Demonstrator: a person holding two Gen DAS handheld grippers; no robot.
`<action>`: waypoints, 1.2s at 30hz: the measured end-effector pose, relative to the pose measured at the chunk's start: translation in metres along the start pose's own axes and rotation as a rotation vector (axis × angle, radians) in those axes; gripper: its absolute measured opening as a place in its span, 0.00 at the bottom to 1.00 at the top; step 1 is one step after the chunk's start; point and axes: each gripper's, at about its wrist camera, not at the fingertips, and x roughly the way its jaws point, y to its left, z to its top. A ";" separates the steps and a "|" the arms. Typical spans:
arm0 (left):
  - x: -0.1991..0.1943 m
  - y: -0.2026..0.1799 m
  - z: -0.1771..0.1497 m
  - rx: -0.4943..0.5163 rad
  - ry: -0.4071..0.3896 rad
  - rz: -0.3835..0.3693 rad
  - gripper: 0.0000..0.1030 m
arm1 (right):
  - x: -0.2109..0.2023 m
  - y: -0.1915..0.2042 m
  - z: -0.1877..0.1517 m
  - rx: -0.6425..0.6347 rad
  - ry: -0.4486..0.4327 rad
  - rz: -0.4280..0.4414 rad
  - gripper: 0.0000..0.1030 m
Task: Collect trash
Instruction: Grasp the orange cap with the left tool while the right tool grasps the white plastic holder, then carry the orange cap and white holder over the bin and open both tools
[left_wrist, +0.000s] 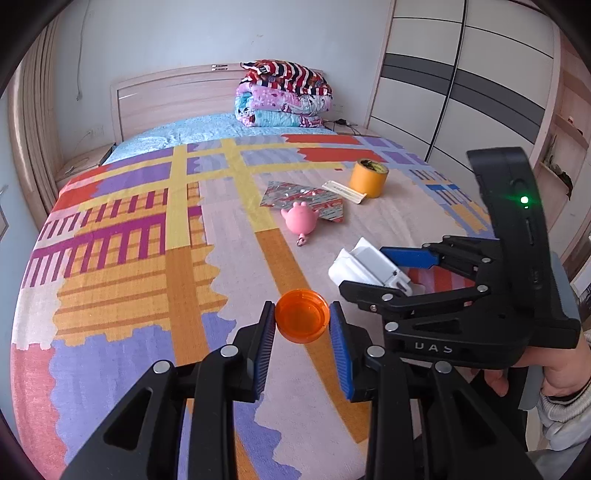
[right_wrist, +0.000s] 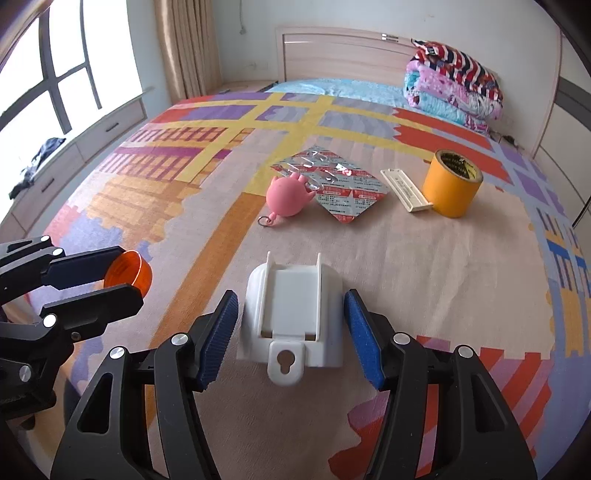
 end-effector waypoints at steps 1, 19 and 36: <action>0.001 0.001 0.000 -0.003 0.001 -0.002 0.28 | -0.001 0.000 -0.001 -0.001 -0.004 -0.002 0.57; -0.027 -0.029 -0.009 0.048 -0.025 -0.014 0.28 | -0.045 -0.006 -0.023 0.010 -0.048 0.027 0.53; -0.054 -0.074 -0.072 0.112 0.042 -0.059 0.28 | -0.100 0.009 -0.102 -0.057 -0.022 0.101 0.53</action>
